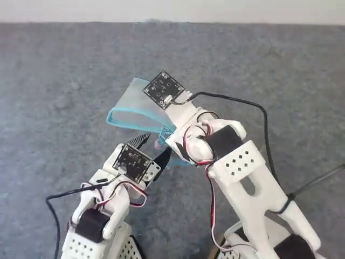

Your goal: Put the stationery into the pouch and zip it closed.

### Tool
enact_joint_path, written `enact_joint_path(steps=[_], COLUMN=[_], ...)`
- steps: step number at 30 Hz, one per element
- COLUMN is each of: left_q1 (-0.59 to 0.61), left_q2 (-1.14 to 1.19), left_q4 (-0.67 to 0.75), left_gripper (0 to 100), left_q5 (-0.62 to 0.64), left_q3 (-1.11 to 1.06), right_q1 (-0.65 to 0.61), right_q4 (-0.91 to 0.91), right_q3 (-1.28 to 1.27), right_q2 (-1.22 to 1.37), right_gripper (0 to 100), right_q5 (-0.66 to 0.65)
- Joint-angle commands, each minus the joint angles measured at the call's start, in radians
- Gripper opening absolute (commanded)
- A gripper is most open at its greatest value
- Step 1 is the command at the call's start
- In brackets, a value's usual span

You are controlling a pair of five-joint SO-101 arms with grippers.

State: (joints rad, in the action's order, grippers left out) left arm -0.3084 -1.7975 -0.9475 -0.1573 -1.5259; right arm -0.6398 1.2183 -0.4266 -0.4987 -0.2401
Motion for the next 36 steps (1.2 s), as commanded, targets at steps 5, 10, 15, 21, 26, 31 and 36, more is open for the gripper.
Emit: enact_joint_path(steps=[5,10,15,21,26,31,36], left_q1=[-0.005,-0.003,0.002,0.002,0.003,0.048,0.095], left_q2=[0.008,0.006,0.006,0.006,0.006,0.006,0.006], left_q4=[0.173,0.183,0.17,0.11,0.109,0.103,0.104], left_gripper=[4,1,1,1,1,1,1], left_q5=[-0.009,-0.008,-0.008,-0.008,-0.008,-0.008,-0.008], left_q3=[-0.102,-0.113,-0.11,-0.073,-0.07,-0.067,-0.067], right_q1=[-0.005,-0.002,0.005,0.117,0.176,0.197,0.182], right_q4=[-0.024,-0.093,-0.176,-0.245,-0.252,-0.252,-0.254], right_q3=[0.003,-0.08,-0.196,-0.25,-0.252,-0.253,-0.273], right_q2=[-0.044,-0.045,-0.039,-0.039,-0.038,-0.038,-0.045], right_gripper=[0.6,0.6,0.6,0.6,0.6,0.6,0.6], right_q5=[0.012,0.008,-0.029,-0.032,-0.068,-0.071,-0.072])
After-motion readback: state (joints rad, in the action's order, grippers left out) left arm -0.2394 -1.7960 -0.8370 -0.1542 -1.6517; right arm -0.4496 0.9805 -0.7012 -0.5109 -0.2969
